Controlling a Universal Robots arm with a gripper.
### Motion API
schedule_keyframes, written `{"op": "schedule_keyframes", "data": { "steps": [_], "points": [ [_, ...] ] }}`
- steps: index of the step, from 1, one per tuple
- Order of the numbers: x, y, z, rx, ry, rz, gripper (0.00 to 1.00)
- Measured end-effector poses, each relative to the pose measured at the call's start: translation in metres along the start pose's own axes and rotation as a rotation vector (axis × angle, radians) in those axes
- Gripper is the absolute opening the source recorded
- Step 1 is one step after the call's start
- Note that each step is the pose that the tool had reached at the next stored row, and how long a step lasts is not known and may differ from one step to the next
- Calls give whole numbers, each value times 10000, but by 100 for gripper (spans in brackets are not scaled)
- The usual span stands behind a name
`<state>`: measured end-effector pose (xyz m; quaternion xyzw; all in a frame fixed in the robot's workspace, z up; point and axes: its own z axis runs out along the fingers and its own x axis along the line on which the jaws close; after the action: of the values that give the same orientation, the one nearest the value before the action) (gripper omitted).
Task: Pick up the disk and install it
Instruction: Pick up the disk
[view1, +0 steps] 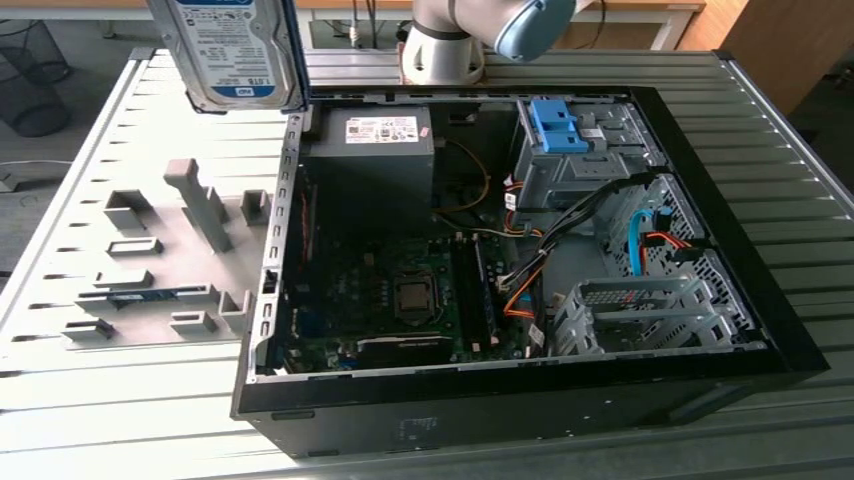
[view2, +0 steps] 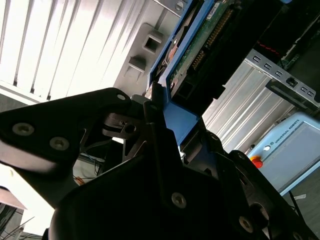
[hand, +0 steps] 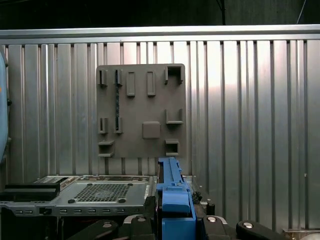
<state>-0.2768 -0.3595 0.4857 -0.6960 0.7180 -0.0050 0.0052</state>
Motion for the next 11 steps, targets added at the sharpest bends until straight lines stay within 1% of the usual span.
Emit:
{"op": "schedule_keyframes", "data": {
  "steps": [11],
  "points": [
    [-6, -196, 3, 1, -1, 0, 36]
  ]
}}
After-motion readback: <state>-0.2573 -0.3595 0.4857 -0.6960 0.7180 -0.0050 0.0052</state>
